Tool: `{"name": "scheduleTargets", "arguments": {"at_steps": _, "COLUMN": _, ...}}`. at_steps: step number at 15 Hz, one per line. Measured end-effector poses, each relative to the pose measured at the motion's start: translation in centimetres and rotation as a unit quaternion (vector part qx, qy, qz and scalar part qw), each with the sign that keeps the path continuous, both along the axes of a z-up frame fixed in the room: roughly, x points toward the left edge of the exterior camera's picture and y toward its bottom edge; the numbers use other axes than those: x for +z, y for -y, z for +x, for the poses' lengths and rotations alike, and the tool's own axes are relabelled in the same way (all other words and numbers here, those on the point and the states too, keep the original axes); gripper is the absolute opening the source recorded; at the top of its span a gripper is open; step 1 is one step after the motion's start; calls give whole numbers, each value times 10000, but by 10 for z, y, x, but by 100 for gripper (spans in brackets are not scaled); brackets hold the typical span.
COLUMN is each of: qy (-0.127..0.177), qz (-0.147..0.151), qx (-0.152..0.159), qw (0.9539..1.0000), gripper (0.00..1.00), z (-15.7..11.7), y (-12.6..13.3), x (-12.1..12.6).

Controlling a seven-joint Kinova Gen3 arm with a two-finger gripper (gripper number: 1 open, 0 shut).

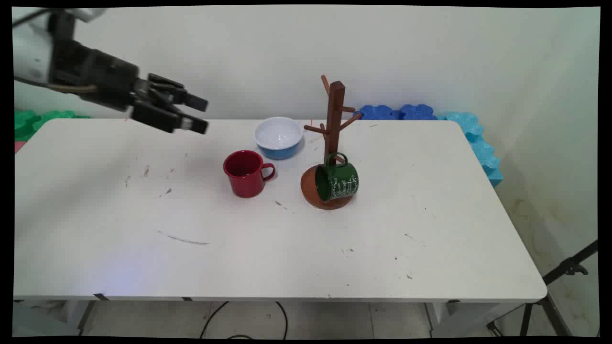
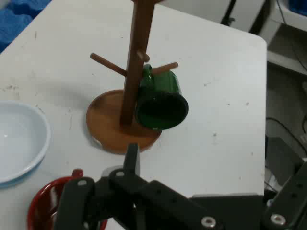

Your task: Pick up the green mug from the rack

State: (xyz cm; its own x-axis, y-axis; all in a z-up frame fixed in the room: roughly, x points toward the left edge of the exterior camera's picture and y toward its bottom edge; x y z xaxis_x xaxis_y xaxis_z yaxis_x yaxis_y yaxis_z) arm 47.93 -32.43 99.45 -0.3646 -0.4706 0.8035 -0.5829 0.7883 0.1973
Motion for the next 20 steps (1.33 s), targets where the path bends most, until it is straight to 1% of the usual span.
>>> {"name": "scheduleTargets", "arguments": {"at_steps": 2, "qy": 23, "qz": 63, "qx": 103, "qw": 9999, "gripper": 100, "z": -19, "y": 1, "x": -3}}
{"name": "scheduleTargets", "arguments": {"at_steps": 4, "qy": 61, "qz": 147, "qx": 206, "qw": 9997, "gripper": 100, "z": -48, "y": 5, "x": -10}}
{"name": "scheduleTargets", "arguments": {"at_steps": 7, "qy": 154, "qz": 258, "qx": 361, "qw": 9989, "gripper": 100, "z": -83, "y": 13, "x": -25}}
{"name": "scheduleTargets", "arguments": {"at_steps": 10, "qy": 267, "qz": 375, "qx": 489, "qw": 9977, "gripper": 100, "z": -112, "y": 21, "x": -45}}
{"name": "scheduleTargets", "arguments": {"at_steps": 16, "qy": 394, "qz": 575, "qx": 679, "qw": 9952, "gripper": 100, "z": -149, "y": 29, "x": -80}}
{"name": "scheduleTargets", "arguments": {"at_steps": 20, "qy": 289, "qz": 687, "qx": 855, "qw": 9935, "gripper": 100, "z": -169, "y": 34, "x": -103}}
